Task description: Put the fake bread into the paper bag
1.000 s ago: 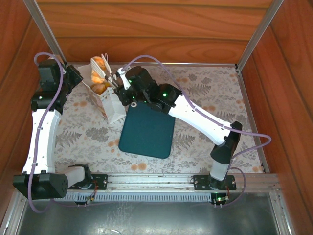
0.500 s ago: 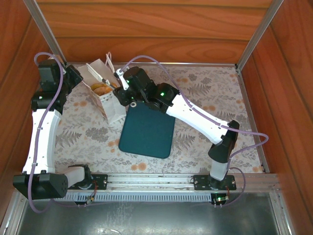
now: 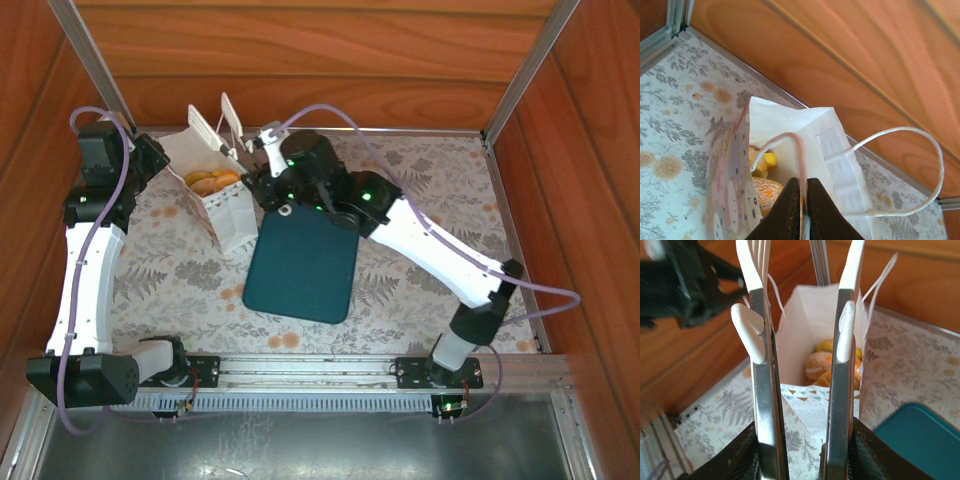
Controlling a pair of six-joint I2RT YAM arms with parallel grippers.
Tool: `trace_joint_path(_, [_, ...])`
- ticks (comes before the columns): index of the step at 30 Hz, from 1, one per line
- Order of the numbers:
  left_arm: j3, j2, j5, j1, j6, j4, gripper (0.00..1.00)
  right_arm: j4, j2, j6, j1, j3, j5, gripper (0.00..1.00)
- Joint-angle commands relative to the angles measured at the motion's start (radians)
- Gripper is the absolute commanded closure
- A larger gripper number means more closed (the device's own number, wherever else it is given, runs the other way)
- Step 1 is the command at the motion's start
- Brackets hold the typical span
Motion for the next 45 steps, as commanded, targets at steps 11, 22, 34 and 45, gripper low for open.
trace_joint_path(11, [0.100,0.002,0.053,-0.006,0.002,0.017,0.00,0.071,-0.216,0.032,-0.027,-0.178,0.123,0.57])
trace_joint_path(22, [0.142,-0.021,-0.193,0.058,0.034,-0.071,0.00,-0.006,-0.408,0.098,-0.185,-0.402,0.220,0.58])
trace_joint_path(34, [-0.156,-0.119,-0.360,0.268,-0.075,-0.099,0.00,-0.066,-0.509,0.230,-0.519,-0.735,0.193,0.60])
trace_joint_path(45, [-0.315,-0.050,-0.199,0.265,0.039,-0.060,0.00,0.086,-0.405,0.309,-0.692,-0.996,0.084,0.62])
